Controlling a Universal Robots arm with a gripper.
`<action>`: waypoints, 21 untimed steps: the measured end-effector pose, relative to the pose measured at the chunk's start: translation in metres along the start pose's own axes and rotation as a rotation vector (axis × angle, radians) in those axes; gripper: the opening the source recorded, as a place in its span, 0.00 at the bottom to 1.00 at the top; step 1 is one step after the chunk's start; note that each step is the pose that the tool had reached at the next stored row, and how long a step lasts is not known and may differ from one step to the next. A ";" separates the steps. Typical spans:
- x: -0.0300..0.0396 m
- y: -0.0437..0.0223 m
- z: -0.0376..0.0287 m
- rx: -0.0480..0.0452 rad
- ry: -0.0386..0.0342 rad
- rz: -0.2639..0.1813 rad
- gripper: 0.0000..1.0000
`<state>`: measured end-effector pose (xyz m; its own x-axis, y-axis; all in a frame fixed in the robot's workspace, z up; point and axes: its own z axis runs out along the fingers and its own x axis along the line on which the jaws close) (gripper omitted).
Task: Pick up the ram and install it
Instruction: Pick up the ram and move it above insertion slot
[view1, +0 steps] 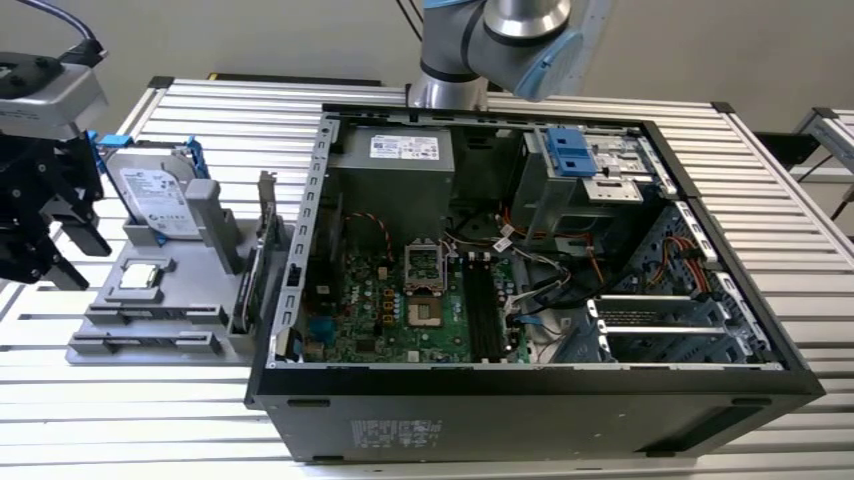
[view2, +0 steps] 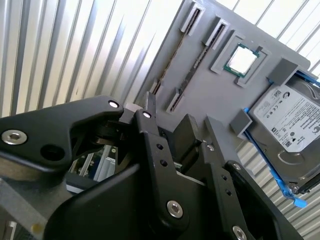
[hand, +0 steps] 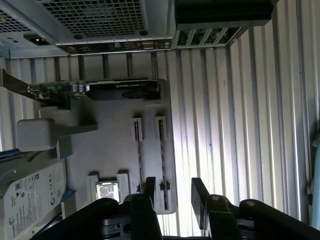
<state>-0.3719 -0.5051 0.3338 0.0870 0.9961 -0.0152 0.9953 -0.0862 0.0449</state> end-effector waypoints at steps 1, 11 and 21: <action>0.0000 0.0000 0.0000 0.0001 -0.0001 0.000 1.00; 0.0001 -0.0001 0.0031 -0.0002 0.0003 0.000 1.00; 0.0002 -0.0006 0.0128 -0.0002 0.0003 0.000 1.00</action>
<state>-0.3719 -0.5051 0.3210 0.0869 0.9961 -0.0149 0.9953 -0.0861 0.0451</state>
